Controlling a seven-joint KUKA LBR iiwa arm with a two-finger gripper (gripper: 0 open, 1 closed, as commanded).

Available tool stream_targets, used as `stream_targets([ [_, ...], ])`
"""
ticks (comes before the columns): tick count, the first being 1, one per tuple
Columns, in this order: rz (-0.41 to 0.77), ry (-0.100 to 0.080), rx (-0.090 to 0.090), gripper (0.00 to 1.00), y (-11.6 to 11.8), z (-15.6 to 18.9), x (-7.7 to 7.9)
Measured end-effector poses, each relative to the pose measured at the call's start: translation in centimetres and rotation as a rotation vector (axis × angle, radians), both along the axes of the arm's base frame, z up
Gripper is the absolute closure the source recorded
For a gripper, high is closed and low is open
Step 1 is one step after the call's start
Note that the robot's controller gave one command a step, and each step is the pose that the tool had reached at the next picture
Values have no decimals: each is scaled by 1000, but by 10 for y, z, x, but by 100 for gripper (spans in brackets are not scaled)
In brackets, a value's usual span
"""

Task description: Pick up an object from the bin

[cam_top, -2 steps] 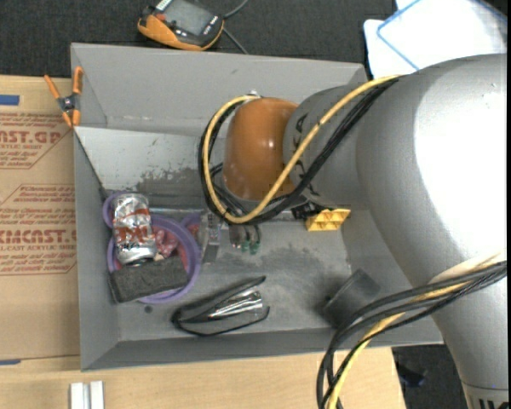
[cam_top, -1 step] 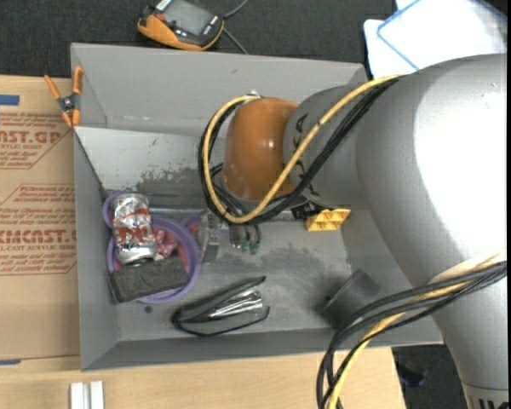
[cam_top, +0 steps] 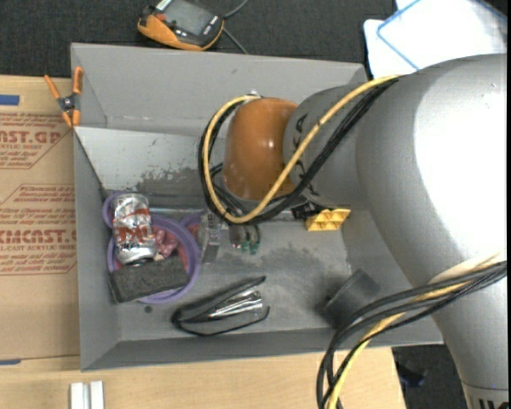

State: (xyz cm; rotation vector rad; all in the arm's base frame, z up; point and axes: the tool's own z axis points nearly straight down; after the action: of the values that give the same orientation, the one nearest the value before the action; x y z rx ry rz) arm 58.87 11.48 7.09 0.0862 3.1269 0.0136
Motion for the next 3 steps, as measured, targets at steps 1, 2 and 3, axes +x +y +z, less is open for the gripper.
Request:
stream_targets([
  [1,0,0,0,100,0,0,0],
  [2,0,0,0,100,0,0,0],
  [3,0,0,0,100,0,0,0],
])
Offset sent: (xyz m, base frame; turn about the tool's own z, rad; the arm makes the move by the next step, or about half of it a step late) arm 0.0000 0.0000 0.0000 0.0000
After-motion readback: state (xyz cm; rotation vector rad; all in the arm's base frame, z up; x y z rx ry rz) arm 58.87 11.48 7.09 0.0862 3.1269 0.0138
